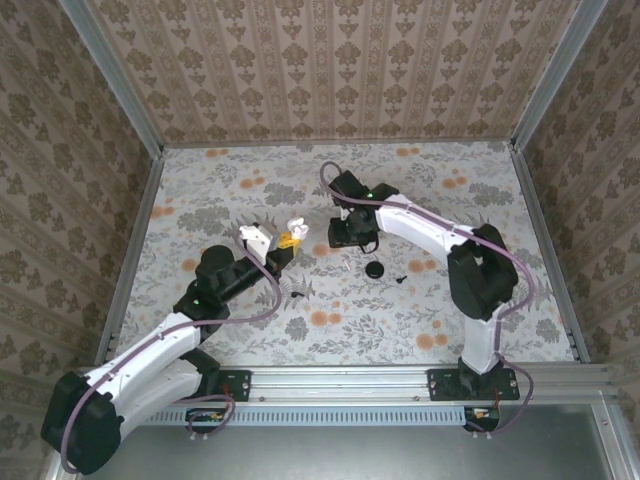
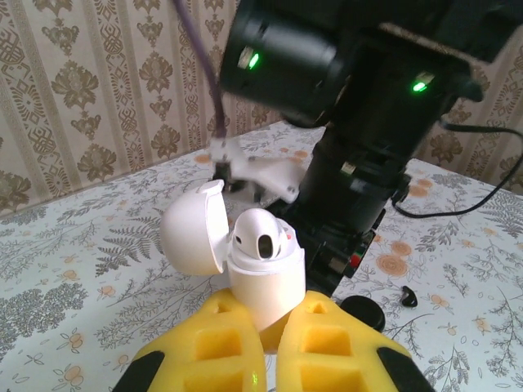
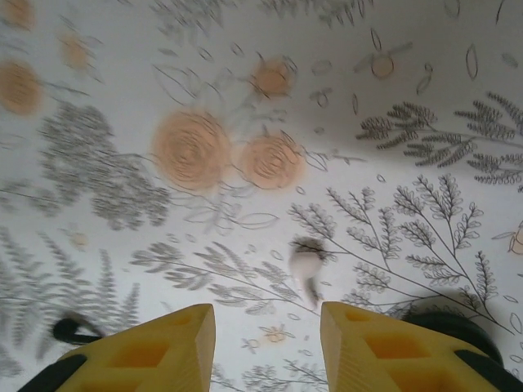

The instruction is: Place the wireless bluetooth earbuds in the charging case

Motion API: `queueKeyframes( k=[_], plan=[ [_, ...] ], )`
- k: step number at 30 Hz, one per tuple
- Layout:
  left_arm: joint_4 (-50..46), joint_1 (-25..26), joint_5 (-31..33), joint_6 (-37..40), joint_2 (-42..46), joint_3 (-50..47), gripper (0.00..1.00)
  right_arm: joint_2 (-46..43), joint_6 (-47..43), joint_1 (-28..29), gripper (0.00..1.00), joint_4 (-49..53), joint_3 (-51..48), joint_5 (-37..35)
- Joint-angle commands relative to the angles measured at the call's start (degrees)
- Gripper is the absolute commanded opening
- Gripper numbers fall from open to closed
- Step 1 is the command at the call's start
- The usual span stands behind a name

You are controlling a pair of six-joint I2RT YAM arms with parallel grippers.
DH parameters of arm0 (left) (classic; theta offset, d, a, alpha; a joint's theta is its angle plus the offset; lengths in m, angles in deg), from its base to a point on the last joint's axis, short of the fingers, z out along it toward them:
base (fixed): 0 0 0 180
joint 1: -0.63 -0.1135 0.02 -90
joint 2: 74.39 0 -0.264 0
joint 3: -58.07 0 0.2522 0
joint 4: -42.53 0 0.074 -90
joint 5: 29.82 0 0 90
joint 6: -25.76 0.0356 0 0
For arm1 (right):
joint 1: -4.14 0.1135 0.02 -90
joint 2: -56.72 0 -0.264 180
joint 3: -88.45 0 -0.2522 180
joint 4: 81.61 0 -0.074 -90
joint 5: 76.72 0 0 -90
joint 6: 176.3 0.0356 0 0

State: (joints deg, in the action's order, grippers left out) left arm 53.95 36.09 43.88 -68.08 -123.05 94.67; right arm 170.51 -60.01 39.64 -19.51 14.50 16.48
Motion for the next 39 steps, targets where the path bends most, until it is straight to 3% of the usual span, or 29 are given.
queueKeyframes(
  k=[1,20,31,39],
  plan=[
    [-1.27,-0.58,-1.09,0.76,1.25,0.11,0.0,4.21,-3.85,0.0,0.39,11.48,4.22,-1.69],
    [-2.05,-1.01,-1.2,1.24,1.2,0.11,0.0,14.45,-3.9,1.58,0.38,13.39,10.93,-1.99],
    [-1.92,-1.1,-1.64,1.11,1.5,-0.07,0.0,17.38,-4.1,1.58,0.33,13.68,12.29,-4.38],
    [-1.99,-1.19,-1.99,1.16,1.47,0.11,0.0,17.2,-4.25,1.58,0.24,14.85,12.16,-4.67]
  ],
)
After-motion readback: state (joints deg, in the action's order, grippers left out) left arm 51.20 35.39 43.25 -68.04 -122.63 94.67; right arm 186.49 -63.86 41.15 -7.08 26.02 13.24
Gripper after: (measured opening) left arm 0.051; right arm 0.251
